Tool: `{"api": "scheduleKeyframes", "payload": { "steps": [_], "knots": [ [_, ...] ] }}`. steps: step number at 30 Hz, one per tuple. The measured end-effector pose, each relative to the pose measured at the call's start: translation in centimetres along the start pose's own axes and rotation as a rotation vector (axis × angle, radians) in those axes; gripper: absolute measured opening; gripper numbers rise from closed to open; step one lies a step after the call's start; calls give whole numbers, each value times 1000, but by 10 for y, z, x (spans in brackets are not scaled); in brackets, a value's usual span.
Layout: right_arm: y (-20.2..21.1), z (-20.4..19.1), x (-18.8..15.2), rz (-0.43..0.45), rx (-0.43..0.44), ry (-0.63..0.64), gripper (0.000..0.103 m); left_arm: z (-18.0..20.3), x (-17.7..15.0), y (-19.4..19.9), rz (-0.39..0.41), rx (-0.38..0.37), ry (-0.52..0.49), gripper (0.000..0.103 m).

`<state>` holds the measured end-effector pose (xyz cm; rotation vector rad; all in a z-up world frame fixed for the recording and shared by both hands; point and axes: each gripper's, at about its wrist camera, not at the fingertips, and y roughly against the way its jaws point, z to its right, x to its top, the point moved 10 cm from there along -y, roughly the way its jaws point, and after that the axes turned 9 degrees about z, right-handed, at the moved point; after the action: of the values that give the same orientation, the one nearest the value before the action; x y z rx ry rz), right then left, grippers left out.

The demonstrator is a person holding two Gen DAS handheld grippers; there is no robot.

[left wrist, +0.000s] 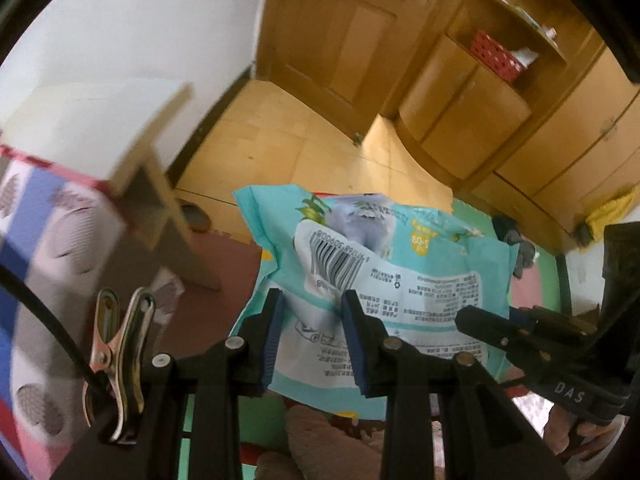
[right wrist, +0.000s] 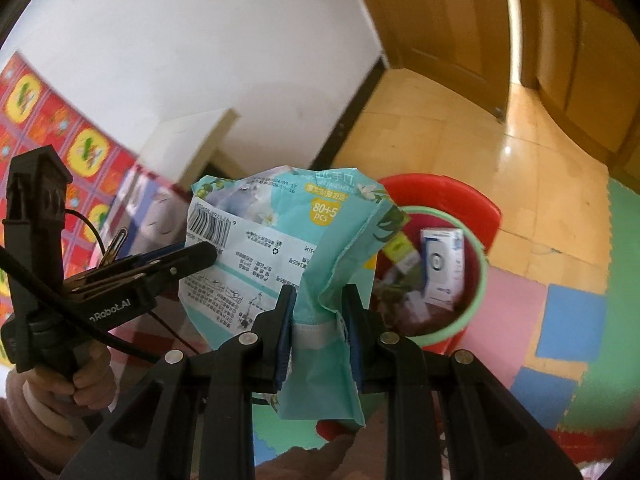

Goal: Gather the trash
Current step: 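Carry the teal wipes package with both grippers over the red bucket, then lower both grippers into the red bucket and open them to drop the package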

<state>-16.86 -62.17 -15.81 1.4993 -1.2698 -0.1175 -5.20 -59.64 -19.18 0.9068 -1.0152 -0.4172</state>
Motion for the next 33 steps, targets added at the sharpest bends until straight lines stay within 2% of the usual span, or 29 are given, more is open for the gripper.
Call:
{"api": "scheduleKeyframes", "payload": {
  "steps": [8, 27, 31, 33],
  "knots": [
    [-28, 55, -7, -42, -53, -63, 25, 23, -7, -70, -90, -30, -39, 30],
    [-133, 128, -42, -150, -87, -113, 25, -1, -56, -206, -225, -9, -47, 29],
    [-155, 145, -48, -174, -105, -142, 26, -1, -66, -223, -243, 6, -83, 29],
    [-162, 153, -53, -191, -126, -161, 31, -2, -71, -228, -258, 13, -78, 29]
  ]
}}
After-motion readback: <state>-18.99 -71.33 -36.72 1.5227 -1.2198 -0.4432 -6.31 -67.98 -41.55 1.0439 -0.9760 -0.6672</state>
